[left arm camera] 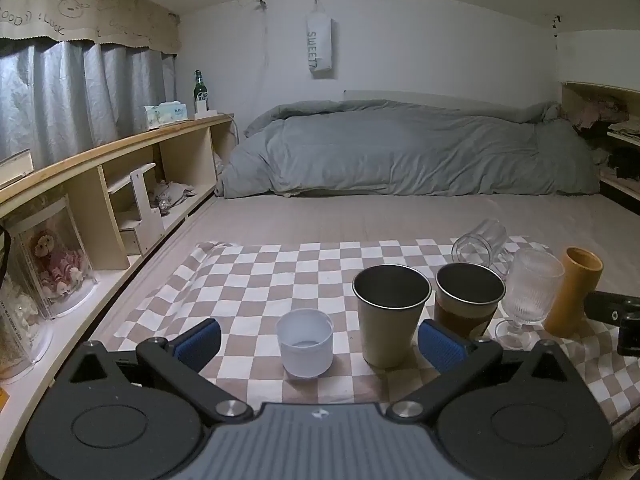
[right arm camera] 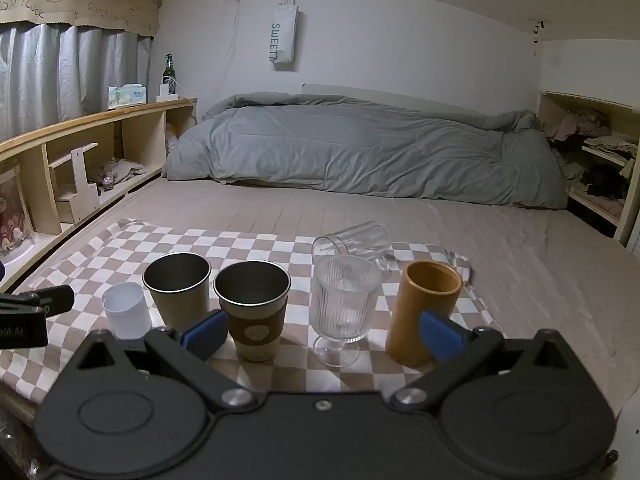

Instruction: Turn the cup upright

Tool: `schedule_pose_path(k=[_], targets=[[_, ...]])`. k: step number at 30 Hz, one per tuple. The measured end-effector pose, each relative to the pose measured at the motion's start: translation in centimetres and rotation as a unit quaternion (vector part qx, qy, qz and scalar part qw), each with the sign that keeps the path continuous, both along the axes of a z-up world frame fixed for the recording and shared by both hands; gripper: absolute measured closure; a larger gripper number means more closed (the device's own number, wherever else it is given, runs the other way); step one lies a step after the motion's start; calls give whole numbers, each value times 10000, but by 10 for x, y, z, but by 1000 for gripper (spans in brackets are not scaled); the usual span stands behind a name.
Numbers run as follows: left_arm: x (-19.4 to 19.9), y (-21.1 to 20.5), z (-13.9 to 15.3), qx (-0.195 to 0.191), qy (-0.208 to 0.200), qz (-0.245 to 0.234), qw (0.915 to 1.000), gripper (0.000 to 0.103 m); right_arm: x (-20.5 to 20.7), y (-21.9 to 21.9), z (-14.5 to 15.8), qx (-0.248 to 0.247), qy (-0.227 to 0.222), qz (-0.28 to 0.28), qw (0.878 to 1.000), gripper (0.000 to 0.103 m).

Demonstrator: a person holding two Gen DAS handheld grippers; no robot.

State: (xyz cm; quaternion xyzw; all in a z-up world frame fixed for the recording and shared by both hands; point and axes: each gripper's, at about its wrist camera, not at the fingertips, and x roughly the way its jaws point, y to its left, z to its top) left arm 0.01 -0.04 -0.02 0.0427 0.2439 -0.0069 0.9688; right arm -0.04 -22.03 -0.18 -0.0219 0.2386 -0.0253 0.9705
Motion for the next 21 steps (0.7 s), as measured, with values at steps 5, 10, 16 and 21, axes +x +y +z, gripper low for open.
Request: schedule_pose_path(k=[5,10,16,21], targets=[[0,0,0,-12,-7,8,10000,0,0,0,0,2,2,2,10000,0],[0,0,0,-14,-14,-10,10000,0,0,1,0,-3,6,0,10000,0],[0,0,0,-16,-10,-2,10000,0,0,1,0,-6,8,1,10000,0],[0,0,0,-17,-10,-1,10000,0,0,1,0,-4,3,5,10000,0]])
